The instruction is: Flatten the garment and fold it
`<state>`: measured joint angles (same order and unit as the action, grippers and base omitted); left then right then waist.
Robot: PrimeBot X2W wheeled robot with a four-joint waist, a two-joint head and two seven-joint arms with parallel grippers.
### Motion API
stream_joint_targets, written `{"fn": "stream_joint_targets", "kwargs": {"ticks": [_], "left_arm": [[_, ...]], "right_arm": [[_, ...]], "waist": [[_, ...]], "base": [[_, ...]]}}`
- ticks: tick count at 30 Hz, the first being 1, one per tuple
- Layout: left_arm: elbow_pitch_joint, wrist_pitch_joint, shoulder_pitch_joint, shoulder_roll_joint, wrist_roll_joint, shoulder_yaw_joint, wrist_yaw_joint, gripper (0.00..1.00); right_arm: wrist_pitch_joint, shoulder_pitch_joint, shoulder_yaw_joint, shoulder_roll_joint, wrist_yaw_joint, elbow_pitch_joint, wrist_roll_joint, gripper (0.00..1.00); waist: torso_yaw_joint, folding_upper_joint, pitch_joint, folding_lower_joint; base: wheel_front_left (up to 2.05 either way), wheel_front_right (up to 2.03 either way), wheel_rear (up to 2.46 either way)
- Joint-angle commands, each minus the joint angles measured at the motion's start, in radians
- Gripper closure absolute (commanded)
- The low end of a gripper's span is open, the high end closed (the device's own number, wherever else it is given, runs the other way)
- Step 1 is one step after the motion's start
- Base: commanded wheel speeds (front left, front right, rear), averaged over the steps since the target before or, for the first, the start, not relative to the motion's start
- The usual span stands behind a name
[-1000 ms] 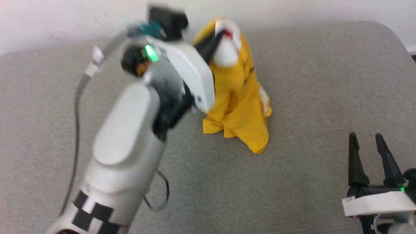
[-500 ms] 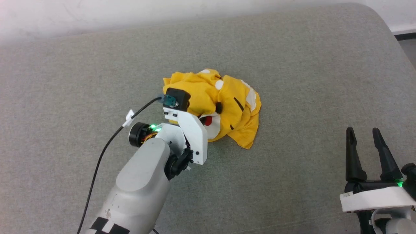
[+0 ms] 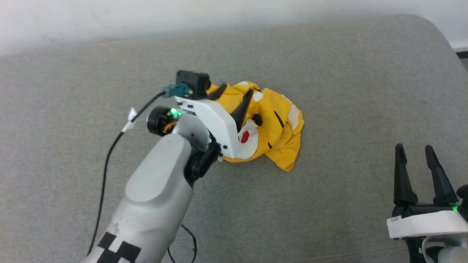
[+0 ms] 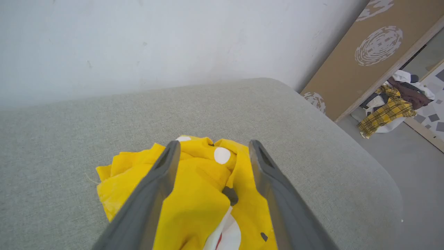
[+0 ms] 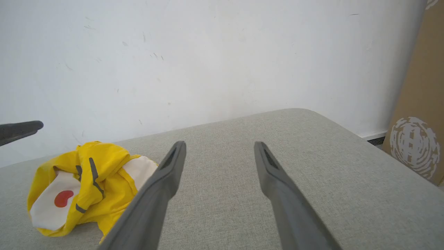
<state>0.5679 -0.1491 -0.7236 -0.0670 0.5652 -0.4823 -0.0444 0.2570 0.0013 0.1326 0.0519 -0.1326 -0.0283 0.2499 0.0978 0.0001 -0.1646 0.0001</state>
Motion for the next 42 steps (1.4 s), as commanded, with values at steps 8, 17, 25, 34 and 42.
{"fn": "stream_joint_targets", "kwargs": {"ticks": [8, 17, 25, 34, 42], "left_arm": [[-0.316, 0.277, 0.208, -0.121, -0.071, 0.078, 0.096, 0.0], [-0.597, 0.41, 0.506, -0.196, -0.195, 0.203, 0.196, 0.0], [-0.712, 0.411, 0.778, -0.123, -0.326, 0.312, 0.205, 0.0], [-0.702, 0.411, 0.871, -0.047, -0.385, 0.388, 0.152, 0.0], [-0.703, 0.411, 0.843, -0.02, -0.421, 0.423, 0.104, 0.0]], "right_arm": [[0.005, 0.031, 0.004, -0.002, 0.002, 0.006, -0.011, 0.0], [0.005, 0.046, 0.005, -0.002, 0.002, 0.015, -0.018, 0.0], [0.005, 0.057, -0.007, -0.002, 0.002, 0.015, -0.025, 0.0], [0.005, 0.074, -0.001, -0.002, 0.002, 0.015, -0.022, 0.0], [0.005, 0.011, -0.018, -0.002, 0.002, 0.0, -0.046, 0.0]], "waist": [[-0.047, -0.0001, 0.049, -0.0001], [-0.06, -0.0001, 0.057, -0.0001], [-0.062, -0.0001, 0.074, -0.0001], [-0.086, -0.0001, 0.085, -0.0001], [-0.113, -0.0001, 0.06, -0.0001]], "base": [[0.0, 0.0, 0.0], [0.0, 0.0, 0.0], [0.0, 0.0, 0.0], [0.0, 0.0, 0.0], [0.0, 0.0, 0.0]]}}
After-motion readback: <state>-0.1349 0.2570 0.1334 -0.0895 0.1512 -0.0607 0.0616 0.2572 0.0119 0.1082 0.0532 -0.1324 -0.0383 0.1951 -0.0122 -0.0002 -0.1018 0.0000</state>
